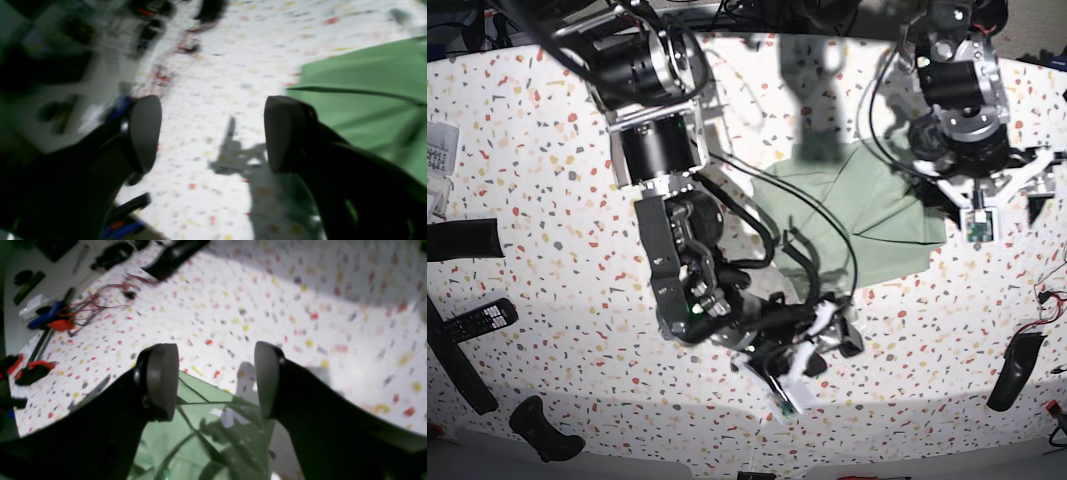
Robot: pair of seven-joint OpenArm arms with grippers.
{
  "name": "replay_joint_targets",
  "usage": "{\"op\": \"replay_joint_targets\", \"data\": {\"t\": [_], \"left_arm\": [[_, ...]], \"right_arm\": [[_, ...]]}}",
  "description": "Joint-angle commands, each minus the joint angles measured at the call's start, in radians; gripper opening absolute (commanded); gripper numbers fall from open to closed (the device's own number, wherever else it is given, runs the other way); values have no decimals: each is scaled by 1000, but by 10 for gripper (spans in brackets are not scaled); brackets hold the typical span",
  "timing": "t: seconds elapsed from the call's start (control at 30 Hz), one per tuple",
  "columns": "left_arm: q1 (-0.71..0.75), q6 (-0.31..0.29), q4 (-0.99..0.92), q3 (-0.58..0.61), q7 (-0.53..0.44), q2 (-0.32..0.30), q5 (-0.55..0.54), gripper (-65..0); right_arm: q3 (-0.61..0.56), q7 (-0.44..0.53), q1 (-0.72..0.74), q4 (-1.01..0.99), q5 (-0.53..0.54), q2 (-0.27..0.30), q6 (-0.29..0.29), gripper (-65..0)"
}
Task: Fold the T-shirt properly
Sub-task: 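Lay the folded end on the stack and release with the right gripper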
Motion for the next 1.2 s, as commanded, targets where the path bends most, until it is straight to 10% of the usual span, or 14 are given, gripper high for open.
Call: {"op": "replay_joint_targets", "data": {"t": [0.0, 0.27, 0.57, 0.8, 1.17], "left_arm": [[-5, -8, 45, 25, -35, -3, -23, -208], [-5, -95, 70, 276, -153, -31, -393, -208], [-11, 32, -285, 288, -222, -33, -304, -208], [-11, 188, -465, 288, -78, -64, 144, -208], [-11, 276, -512, 208, -98, -177, 177, -208]], "right_arm": [[10, 43, 41, -32, 19, -11, 14, -306], [3, 163, 184, -444, -34, -11, 14, -330], [-89, 157, 149, -558, -117, -11, 14, -350], [-274, 44, 91, -539, -106, -11, 14, -350], [-351, -88, -23, -326, 84, 137, 14, -351]]}}
